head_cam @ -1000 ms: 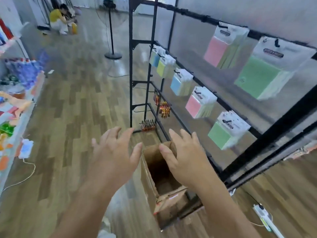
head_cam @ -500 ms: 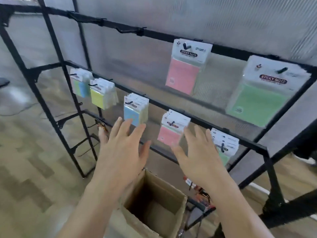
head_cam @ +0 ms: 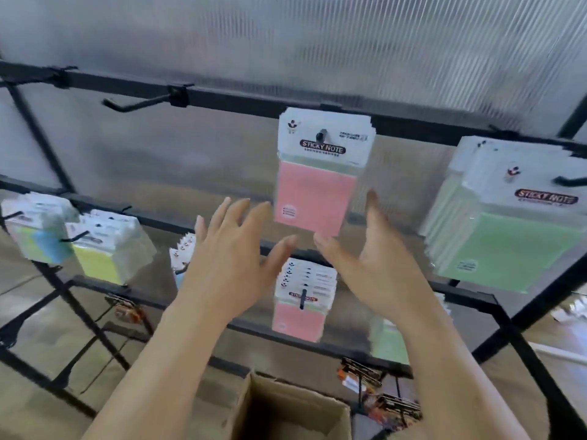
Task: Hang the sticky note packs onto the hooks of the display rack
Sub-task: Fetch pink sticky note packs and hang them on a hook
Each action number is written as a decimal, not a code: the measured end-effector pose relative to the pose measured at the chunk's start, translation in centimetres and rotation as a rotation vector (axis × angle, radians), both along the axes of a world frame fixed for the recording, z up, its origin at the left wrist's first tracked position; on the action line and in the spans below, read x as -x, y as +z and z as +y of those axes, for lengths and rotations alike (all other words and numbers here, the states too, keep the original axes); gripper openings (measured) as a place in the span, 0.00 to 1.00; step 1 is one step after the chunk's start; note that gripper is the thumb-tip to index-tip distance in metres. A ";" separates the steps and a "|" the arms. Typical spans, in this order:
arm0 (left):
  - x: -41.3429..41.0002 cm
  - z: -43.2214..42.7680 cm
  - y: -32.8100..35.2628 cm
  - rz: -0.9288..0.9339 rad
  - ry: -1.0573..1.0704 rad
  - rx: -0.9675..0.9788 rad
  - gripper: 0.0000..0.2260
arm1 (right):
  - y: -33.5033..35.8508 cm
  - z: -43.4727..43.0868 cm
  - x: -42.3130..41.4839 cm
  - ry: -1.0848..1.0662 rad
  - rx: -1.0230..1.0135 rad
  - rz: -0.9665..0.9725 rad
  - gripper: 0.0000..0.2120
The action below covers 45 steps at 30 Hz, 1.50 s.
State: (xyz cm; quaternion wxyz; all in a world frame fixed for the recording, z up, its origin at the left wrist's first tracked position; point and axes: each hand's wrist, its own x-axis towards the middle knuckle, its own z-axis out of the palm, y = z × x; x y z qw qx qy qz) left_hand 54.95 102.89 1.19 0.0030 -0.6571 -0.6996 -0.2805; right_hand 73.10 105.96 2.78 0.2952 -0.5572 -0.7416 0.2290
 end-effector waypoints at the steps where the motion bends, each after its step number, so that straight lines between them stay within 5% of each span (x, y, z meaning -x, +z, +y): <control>1: 0.3 0.7 0.2 -0.029 -0.044 -0.009 0.30 | 0.2 0.7 0.1 0.006 0.001 0.050 0.47; 5: 1.2 2.9 1.9 -0.010 -0.178 -0.017 0.33 | 1.4 2.7 0.7 0.022 -0.010 0.179 0.45; 8: 1.8 4.3 3.0 -0.078 -0.307 0.039 0.33 | 2.3 3.1 1.2 0.106 0.004 0.330 0.25; 11: 2.2 5.1 3.8 -0.285 -0.432 0.042 0.19 | 2.9 3.3 1.7 0.144 0.014 0.447 0.20; 17: 3.6 5.4 3.4 -0.629 -0.576 0.162 0.35 | 2.8 2.4 2.1 0.129 -0.004 0.610 0.23; 22: 4.1 4.1 3.9 -0.915 -0.682 0.160 0.33 | 2.9 0.8 2.4 0.171 0.008 0.753 0.32; 31: 4.8 0.3 5.8 -0.972 -0.843 0.077 0.34 | 4.6 -3.7 4.1 0.232 -0.117 0.915 0.41; 45: 3.0 -5.2 2.8 -1.118 -1.005 0.165 0.34 | 3.5 -12.7 3.3 0.128 -0.154 0.867 0.32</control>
